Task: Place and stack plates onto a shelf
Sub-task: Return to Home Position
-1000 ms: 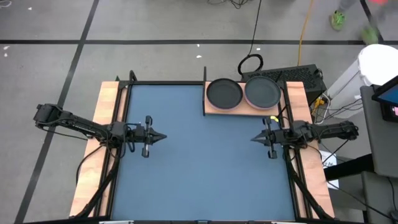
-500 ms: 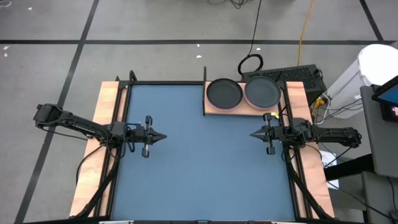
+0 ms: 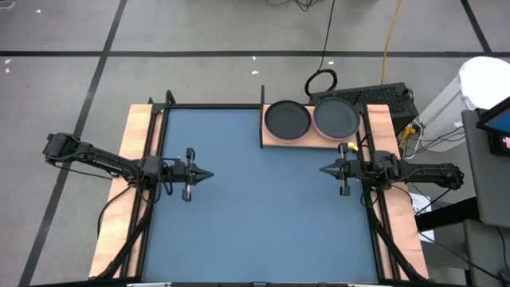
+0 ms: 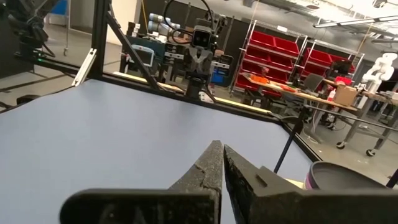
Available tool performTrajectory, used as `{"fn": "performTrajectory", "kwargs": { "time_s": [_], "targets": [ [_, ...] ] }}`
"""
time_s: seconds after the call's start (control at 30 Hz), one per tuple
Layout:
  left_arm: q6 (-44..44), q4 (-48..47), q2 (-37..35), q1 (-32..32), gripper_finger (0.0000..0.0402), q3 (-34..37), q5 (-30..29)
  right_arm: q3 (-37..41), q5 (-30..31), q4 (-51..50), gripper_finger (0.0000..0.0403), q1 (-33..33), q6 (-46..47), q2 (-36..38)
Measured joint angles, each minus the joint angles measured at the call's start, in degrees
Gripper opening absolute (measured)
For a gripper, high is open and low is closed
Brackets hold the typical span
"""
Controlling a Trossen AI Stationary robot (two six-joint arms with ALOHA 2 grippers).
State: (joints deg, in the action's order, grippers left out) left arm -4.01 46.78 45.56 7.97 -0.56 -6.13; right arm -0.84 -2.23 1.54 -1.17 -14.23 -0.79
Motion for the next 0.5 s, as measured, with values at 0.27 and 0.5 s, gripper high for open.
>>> {"fn": "performTrajectory", "kwargs": {
  "time_s": [0.27,0.5],
  "targets": [
    [-0.3,-1.7,0.0,-0.3,0.0003,0.0,0.0,0.0,0.0,0.6,0.0000,0.0,0.0,0.0],
    [-1.0,-2.3,-3.7,-2.3,0.0003,0.0,0.0,0.0,0.0,0.9,0.0000,0.0,0.0,0.0]
  ]
}}
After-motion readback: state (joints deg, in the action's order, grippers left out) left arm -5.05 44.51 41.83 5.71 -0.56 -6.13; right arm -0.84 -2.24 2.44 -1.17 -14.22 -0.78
